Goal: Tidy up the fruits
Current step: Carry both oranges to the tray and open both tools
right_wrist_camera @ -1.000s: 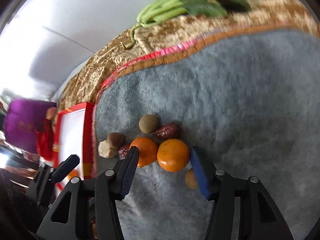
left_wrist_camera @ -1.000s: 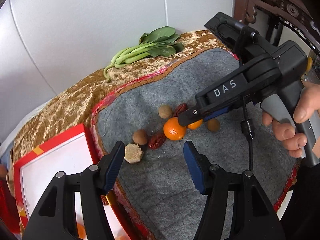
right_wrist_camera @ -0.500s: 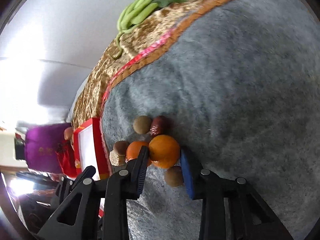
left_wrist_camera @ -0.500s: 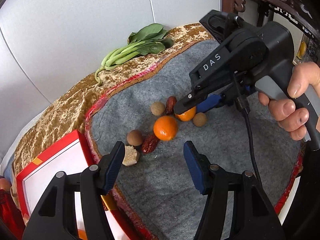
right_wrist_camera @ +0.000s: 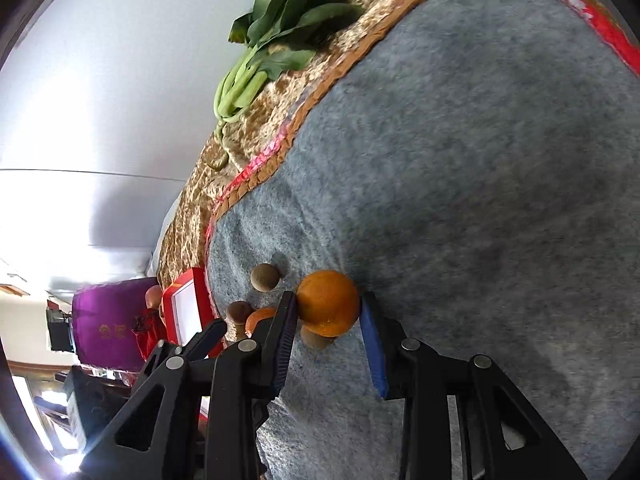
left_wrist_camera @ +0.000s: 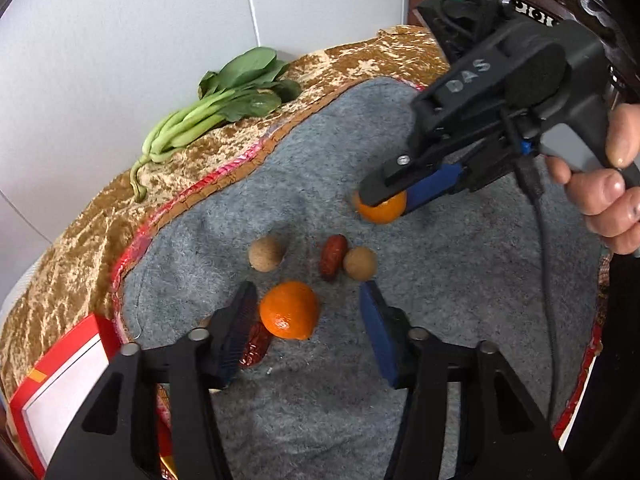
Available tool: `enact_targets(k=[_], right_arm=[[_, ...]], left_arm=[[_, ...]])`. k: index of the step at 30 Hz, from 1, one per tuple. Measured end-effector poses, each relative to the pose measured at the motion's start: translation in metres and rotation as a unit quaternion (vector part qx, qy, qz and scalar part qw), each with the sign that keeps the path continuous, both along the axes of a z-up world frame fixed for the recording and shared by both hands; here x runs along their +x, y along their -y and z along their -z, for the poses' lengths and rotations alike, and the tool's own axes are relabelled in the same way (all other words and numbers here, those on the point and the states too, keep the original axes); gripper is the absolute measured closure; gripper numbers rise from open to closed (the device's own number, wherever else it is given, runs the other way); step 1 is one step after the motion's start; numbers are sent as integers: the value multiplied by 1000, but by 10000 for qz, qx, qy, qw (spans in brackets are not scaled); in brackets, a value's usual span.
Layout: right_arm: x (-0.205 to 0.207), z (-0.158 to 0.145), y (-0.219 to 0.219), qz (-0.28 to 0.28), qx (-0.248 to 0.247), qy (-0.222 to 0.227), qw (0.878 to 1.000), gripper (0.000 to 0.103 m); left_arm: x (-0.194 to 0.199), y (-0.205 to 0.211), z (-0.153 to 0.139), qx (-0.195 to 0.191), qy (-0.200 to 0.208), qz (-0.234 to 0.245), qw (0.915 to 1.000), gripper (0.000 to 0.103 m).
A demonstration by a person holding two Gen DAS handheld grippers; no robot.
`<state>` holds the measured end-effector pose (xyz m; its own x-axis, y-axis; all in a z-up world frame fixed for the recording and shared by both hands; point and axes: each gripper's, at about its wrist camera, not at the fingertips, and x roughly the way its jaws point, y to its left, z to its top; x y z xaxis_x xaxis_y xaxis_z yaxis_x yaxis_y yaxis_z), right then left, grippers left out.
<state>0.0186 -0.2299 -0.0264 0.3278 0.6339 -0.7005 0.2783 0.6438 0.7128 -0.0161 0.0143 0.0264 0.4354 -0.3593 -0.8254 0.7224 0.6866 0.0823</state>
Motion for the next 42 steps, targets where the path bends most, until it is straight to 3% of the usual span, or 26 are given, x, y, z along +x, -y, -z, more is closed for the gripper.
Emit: enact_targets(k=[2, 4, 12, 26, 31, 36, 42], right_arm=[[-1, -2, 4, -18, -20, 27, 10000, 71], [-1, -5, 3, -37, 10, 40, 10000, 71], [-3, -9, -17, -67, -7, 80, 9999, 71], [-7, -17, -34, -85, -67, 216, 9997, 71], [-7, -27, -42, -145, -73, 390, 9991, 71], [-7, -39, -60, -276, -34, 639, 9976, 71], [-8, -50, -110, -798, 5, 994, 9918, 71]], left_arm=[[5, -1, 2, -102, -127, -1, 9999, 68], [5, 1, 2, -76, -84, 61, 9999, 70], [5, 1, 7, 240, 75, 124, 9996, 70], [9, 1, 21, 387, -158, 135, 9990, 70], [8, -4, 13, 122, -242, -18, 9996, 70], [-8, -21, -15, -93, 80, -252, 9996, 70], [-29, -73, -41, -180, 278, -1127, 9931, 70]])
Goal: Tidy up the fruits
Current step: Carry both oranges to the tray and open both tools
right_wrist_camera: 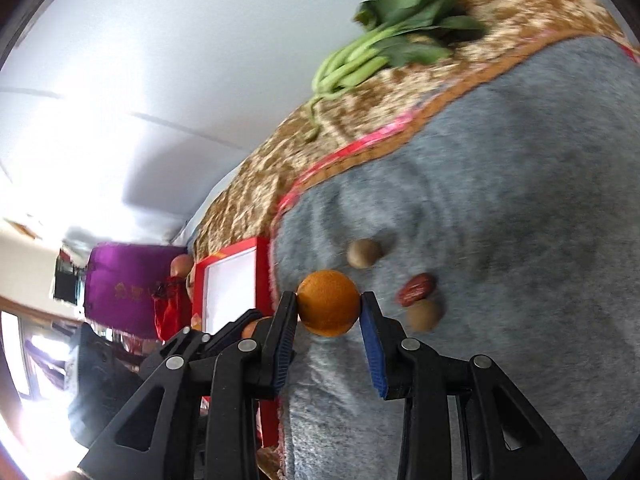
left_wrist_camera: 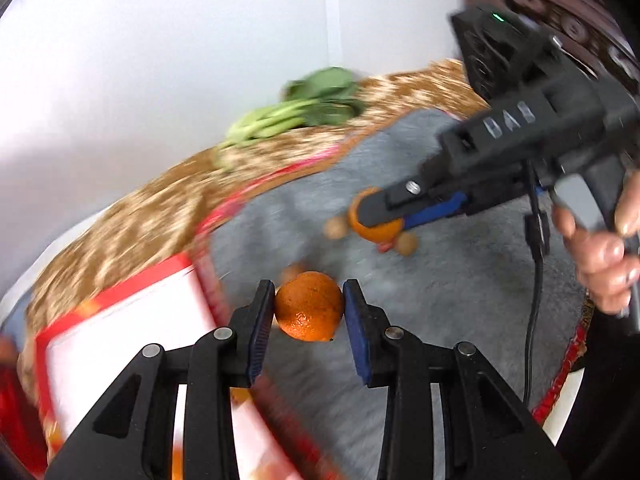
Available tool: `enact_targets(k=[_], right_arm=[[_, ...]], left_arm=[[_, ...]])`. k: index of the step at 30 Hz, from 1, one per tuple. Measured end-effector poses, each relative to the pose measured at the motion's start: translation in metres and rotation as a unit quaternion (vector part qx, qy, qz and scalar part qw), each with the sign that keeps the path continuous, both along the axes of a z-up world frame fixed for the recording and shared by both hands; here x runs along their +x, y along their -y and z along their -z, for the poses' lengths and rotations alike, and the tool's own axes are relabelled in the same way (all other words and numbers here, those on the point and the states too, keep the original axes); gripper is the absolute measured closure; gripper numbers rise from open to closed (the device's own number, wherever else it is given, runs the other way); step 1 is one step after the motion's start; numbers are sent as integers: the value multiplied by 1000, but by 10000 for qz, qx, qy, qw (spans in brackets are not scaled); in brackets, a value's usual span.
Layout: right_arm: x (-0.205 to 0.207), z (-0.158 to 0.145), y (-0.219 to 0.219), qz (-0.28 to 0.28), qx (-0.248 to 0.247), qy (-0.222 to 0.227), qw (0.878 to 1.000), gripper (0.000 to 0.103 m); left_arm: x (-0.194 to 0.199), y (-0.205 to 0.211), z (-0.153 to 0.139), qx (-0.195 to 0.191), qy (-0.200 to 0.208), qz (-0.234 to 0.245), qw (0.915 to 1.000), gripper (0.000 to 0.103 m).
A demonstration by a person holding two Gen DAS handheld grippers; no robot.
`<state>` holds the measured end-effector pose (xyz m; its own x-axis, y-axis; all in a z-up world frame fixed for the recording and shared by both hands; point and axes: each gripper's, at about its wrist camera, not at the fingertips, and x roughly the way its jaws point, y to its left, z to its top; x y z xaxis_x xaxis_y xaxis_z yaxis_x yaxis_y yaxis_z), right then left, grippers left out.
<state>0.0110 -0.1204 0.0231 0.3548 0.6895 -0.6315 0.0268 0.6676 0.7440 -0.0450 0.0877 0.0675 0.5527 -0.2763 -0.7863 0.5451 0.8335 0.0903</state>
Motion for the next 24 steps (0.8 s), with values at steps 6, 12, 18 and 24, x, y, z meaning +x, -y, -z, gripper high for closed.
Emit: enact_targets(k=[6, 12, 18, 24], right_arm=[[-10, -10, -81, -873, -57, 424, 9953, 71], [-31, -14, -157, -1730, -163, 840, 9812, 71], [-50, -2, -190, -2182, -564, 966, 9695, 71], [-57, 12, -204, -2327, -860, 940, 9642, 70]], left_arm=[[-8, -78, 5, -86, -304, -1502, 9882, 70], [-17, -131, 15, -53, -499, -2401, 9694, 70], [-19, -139, 22, 146, -591, -2464, 9672, 70], [-19, -137, 23, 289, -584, -2417, 9681, 70]])
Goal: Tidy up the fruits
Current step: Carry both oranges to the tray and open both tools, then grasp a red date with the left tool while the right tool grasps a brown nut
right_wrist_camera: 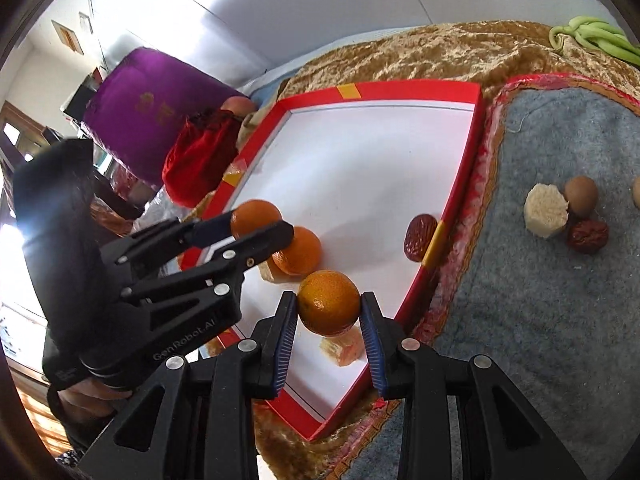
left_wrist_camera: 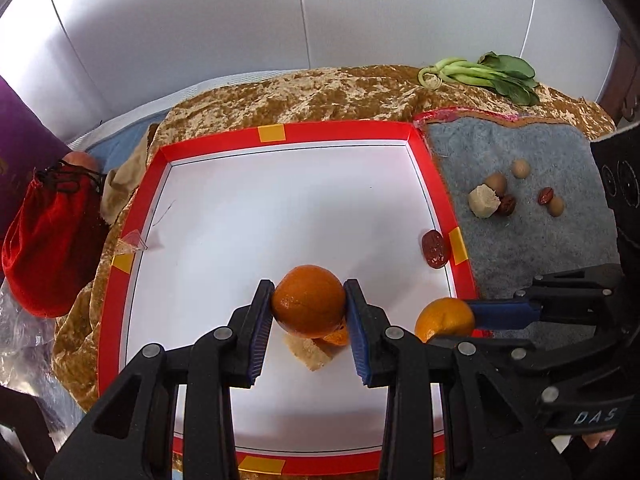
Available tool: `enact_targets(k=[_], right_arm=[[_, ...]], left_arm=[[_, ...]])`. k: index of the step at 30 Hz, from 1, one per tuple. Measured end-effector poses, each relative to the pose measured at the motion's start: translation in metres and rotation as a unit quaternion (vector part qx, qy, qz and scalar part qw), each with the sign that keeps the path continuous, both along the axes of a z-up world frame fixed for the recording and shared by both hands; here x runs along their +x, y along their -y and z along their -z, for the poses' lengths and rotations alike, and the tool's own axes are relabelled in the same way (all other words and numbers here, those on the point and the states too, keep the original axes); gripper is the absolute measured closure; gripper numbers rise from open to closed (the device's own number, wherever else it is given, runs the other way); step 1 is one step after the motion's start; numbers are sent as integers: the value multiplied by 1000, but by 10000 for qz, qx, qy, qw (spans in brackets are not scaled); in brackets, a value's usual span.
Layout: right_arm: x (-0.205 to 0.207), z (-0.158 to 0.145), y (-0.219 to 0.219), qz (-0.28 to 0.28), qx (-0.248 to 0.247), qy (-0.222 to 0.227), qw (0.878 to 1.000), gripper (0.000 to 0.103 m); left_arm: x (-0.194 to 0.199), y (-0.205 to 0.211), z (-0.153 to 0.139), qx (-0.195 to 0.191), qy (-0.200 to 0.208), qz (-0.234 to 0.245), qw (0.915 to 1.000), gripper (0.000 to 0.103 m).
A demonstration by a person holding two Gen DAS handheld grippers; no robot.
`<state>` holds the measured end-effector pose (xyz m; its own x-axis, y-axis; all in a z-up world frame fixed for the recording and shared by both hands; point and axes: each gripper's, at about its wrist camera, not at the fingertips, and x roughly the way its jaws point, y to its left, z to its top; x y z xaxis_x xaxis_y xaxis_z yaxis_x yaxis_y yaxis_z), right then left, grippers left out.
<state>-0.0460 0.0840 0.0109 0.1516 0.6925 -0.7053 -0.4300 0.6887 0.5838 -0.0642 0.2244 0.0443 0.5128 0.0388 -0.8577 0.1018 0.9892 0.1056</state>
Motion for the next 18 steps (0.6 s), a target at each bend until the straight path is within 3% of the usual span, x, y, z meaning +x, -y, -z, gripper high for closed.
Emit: enact_targets(k=[7, 11, 18], right_arm=[[-4, -2, -1, -80, -113, 144, 9998, 69], [-6, -1, -3, -86, -176, 163, 9997, 68], [-8, -7, -6, -172, -230, 237, 9993, 65]], left_arm=[[1, 2, 2, 71, -25, -18, 10000, 69], [4, 1, 3, 120, -25, -69, 9999, 56], [5, 4, -2, 325, 159, -48, 9993, 49]])
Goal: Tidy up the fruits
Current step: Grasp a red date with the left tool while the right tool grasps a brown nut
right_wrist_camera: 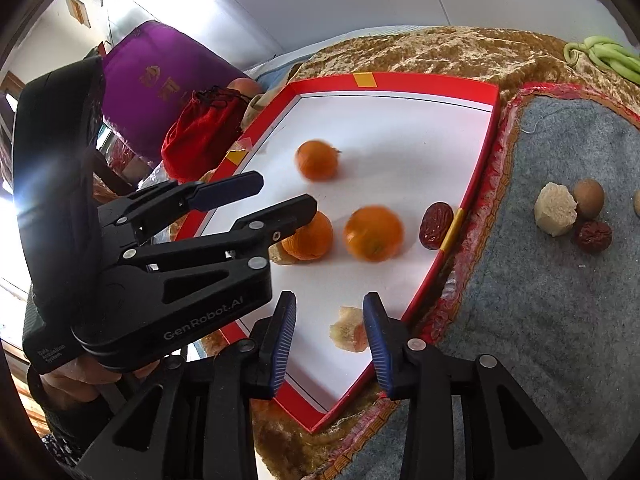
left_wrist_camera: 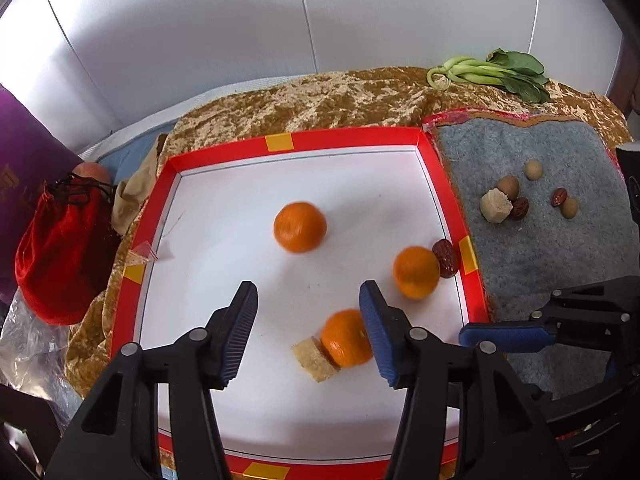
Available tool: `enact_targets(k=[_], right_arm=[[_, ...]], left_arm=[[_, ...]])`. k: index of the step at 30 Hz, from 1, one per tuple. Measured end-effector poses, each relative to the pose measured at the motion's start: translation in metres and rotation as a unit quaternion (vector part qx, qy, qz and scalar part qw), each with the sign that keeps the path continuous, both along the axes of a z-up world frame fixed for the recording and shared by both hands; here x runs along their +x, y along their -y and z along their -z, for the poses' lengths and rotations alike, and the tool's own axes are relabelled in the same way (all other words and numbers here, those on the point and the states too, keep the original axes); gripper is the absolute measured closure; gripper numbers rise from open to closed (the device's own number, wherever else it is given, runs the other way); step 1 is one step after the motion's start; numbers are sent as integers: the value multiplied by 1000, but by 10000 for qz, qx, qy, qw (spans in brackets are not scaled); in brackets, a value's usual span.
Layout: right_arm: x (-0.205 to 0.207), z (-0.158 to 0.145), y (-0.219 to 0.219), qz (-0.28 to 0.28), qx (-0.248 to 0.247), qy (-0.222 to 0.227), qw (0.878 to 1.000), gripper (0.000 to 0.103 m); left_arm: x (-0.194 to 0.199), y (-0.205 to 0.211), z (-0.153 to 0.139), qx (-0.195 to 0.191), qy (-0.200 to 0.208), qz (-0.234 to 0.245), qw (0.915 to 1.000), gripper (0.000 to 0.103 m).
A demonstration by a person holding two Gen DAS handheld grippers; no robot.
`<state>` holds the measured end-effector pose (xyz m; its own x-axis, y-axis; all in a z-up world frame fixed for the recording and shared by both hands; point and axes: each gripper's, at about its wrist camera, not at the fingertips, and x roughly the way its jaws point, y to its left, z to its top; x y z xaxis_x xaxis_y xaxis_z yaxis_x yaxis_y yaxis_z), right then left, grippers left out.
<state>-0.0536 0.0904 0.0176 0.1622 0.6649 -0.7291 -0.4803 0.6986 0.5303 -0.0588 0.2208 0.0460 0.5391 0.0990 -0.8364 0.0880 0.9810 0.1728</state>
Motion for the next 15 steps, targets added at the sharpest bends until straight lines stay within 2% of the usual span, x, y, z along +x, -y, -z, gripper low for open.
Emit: enact_targets(k=[6, 10, 15], right_arm=[[6, -14, 30, 263, 233, 18, 9994, 58], [16, -25, 74, 753, 436, 96, 9962, 57], [33, -32, 143, 1531, 638, 14, 9861, 55]], left_arm=[[5, 4, -12, -103, 232, -45, 9997, 45], [9, 20, -20, -88, 394, 111, 9991, 45], [11, 50, -26, -56, 558, 435, 9975, 45]])
